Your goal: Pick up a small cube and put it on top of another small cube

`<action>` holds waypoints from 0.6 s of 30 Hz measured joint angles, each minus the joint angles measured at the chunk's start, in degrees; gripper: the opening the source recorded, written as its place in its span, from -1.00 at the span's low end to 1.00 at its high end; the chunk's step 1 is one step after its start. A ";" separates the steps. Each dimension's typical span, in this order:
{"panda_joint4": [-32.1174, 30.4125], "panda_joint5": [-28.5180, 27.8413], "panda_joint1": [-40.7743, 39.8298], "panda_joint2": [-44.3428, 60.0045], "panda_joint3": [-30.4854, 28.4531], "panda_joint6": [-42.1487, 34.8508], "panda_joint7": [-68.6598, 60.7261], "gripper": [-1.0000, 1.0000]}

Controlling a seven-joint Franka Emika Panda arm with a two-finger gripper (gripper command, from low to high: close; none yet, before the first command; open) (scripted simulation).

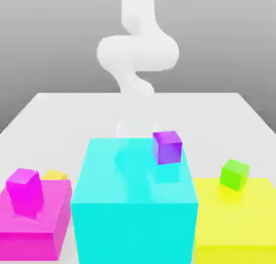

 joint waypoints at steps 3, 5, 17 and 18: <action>-3.10 -2.89 -3.04 4.39 -0.51 2.89 0.07 0.00; -5.06 -4.65 -4.90 7.21 -1.17 4.71 0.05 0.00; -16.79 -11.58 -14.87 23.81 -9.04 15.70 -2.74 0.00; -17.78 -11.74 -15.55 25.16 -9.92 16.67 -3.28 0.00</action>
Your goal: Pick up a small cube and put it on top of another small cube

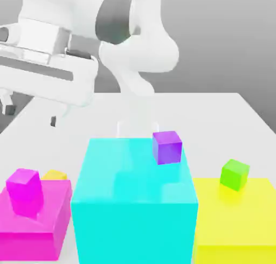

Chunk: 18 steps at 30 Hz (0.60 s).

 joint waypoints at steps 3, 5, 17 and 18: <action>-3.00 0.13 -1.74 4.01 -2.86 2.97 -2.07 0.00; -5.02 0.89 -2.71 6.67 -4.79 5.02 -3.92 0.00; -10.67 24.49 -7.46 24.00 -4.33 18.68 -25.05 0.00; -10.34 26.61 -8.86 25.65 -2.42 19.94 -26.62 0.00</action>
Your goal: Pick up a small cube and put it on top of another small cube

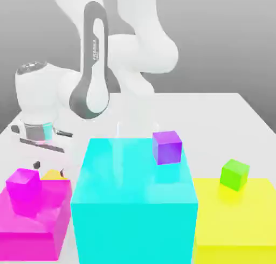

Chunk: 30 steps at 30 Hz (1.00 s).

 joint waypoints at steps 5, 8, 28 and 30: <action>1.05 4.63 -6.30 6.07 7.32 4.92 -3.82 -1.00; 1.05 4.53 -6.33 6.07 7.33 4.85 -3.72 -1.00; 8.54 -16.21 -4.66 -12.98 -0.35 -23.72 10.20 -1.00; 10.84 -17.65 -2.97 -14.82 2.14 -27.50 14.51 -1.00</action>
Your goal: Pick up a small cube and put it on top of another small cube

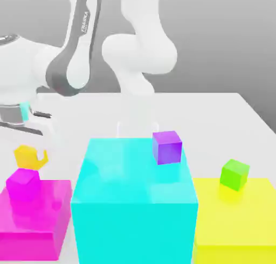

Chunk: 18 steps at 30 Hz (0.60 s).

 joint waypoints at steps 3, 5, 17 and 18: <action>2.84 -2.41 3.71 -3.15 6.19 -4.58 9.25 -1.00; 4.66 -3.71 6.40 -5.07 10.92 -7.49 15.56 -1.00; 10.00 -4.33 21.31 -11.27 36.57 -16.86 47.76 -1.00; 9.59 -2.91 22.79 -11.43 38.56 -16.44 50.94 -1.00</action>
